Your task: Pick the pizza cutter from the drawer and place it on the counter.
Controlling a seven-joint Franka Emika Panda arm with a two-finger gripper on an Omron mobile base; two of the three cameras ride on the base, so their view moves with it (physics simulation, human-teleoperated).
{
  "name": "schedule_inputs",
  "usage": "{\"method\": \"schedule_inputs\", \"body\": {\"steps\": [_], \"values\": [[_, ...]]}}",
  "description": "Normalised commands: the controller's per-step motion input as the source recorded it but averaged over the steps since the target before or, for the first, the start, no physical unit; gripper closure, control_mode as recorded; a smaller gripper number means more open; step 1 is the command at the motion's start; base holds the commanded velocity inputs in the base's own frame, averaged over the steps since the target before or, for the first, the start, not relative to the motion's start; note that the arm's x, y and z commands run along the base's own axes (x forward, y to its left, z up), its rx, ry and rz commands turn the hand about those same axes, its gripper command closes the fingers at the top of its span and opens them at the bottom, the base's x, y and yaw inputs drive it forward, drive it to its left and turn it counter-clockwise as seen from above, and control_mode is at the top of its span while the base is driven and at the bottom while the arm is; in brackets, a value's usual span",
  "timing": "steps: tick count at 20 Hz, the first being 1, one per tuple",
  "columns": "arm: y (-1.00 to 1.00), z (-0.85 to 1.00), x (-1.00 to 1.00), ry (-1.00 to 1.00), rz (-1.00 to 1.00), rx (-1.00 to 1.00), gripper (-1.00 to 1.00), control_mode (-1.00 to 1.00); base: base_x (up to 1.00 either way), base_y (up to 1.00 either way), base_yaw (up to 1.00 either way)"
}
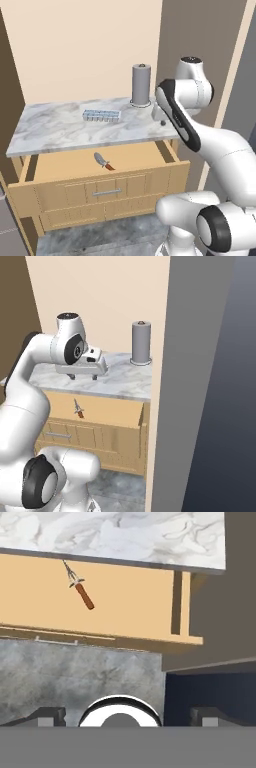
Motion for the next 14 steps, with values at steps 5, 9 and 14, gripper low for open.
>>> {"method": "schedule_inputs", "body": {"steps": [5,9,14], "values": [[0.63,-0.4,0.64,0.1,0.06,-0.06,-1.0,-1.0,0.0,0.0,0.0],[0.48,-0.59,0.74,0.26,0.04,-0.07,-1.0,-1.0,0.0,0.0,0.0],[0.25,-0.66,0.59,0.26,0.01,-0.01,-1.0,-1.0,0.0,0.0,0.0]]}}
